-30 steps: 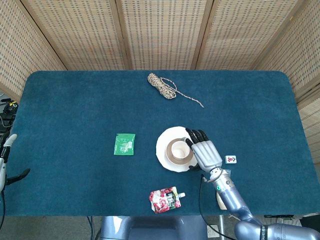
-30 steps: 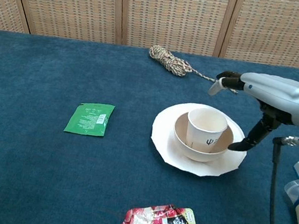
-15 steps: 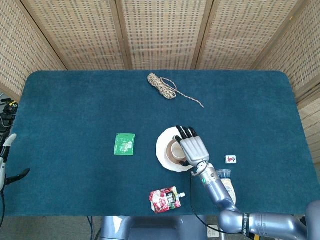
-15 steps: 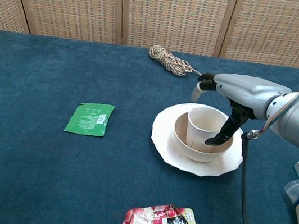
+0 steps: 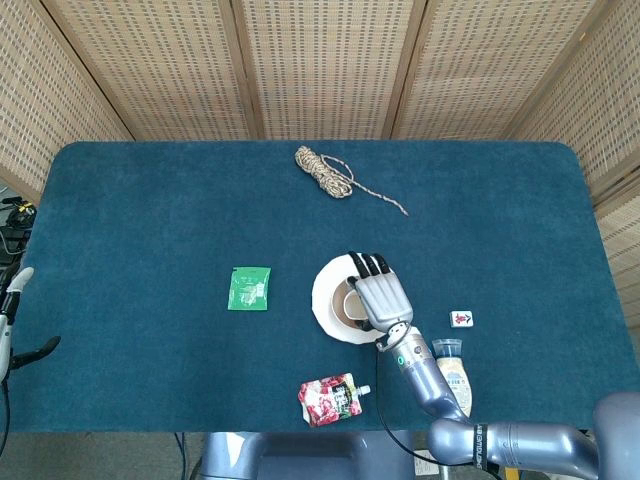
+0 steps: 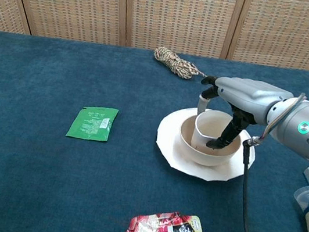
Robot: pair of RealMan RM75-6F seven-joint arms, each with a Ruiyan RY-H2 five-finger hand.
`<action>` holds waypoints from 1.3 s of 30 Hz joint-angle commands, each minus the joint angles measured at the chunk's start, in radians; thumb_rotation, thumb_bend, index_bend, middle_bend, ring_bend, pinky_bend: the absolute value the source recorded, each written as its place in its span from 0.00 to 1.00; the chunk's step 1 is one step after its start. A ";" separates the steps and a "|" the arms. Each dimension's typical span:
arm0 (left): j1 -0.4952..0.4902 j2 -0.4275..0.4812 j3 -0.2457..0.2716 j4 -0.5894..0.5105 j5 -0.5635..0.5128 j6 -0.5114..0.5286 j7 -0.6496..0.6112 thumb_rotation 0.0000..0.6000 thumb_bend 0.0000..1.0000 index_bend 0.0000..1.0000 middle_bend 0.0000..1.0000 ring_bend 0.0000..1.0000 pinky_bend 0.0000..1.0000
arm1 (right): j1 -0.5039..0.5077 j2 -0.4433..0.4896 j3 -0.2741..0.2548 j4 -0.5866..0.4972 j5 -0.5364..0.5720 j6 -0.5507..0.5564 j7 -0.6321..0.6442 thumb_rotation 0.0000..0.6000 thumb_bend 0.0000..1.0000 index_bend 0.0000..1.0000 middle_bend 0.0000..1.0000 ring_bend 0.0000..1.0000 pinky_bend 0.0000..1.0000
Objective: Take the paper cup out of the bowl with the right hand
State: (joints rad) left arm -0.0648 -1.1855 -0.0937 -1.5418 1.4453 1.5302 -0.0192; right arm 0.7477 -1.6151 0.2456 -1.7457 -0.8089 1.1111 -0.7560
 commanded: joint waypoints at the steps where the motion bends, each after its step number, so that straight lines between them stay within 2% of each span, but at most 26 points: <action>1: 0.000 0.000 0.000 0.000 0.001 0.001 0.000 1.00 0.00 0.00 0.00 0.00 0.00 | 0.001 0.005 -0.003 -0.011 -0.008 0.011 0.004 1.00 0.39 0.46 0.06 0.00 0.04; 10: 0.000 -0.001 0.002 -0.001 0.004 0.003 0.003 1.00 0.00 0.00 0.00 0.00 0.00 | 0.001 0.040 -0.004 -0.068 -0.050 0.061 -0.003 1.00 0.39 0.47 0.07 0.00 0.05; 16: 0.000 -0.001 0.001 -0.001 0.001 0.002 0.004 1.00 0.00 0.00 0.00 0.00 0.00 | 0.016 0.088 0.041 -0.119 -0.066 0.103 -0.018 1.00 0.39 0.47 0.07 0.00 0.06; 22: 0.001 -0.002 0.002 -0.001 0.003 0.004 0.008 1.00 0.00 0.00 0.00 0.00 0.00 | 0.015 0.124 0.081 -0.101 -0.069 0.139 0.002 1.00 0.38 0.47 0.07 0.00 0.06; 29: -0.001 -0.006 0.006 -0.002 0.005 0.001 0.023 1.00 0.00 0.00 0.00 0.00 0.00 | 0.012 0.117 0.084 0.027 -0.048 0.127 0.052 1.00 0.38 0.47 0.07 0.00 0.06; 36: 0.004 -0.005 0.003 -0.007 0.006 0.015 0.027 1.00 0.00 0.00 0.00 0.00 0.00 | 0.043 0.066 0.066 0.250 0.029 0.026 0.070 1.00 0.38 0.47 0.07 0.00 0.06; 39: 0.003 -0.005 0.001 -0.005 0.000 0.011 0.027 1.00 0.00 0.00 0.00 0.00 0.00 | 0.049 0.046 0.065 0.313 0.054 -0.004 0.083 1.00 0.38 0.47 0.07 0.00 0.06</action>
State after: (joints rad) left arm -0.0616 -1.1907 -0.0924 -1.5471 1.4462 1.5426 0.0074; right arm 0.7840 -1.5430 0.3162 -1.4908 -0.7865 1.1453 -0.6879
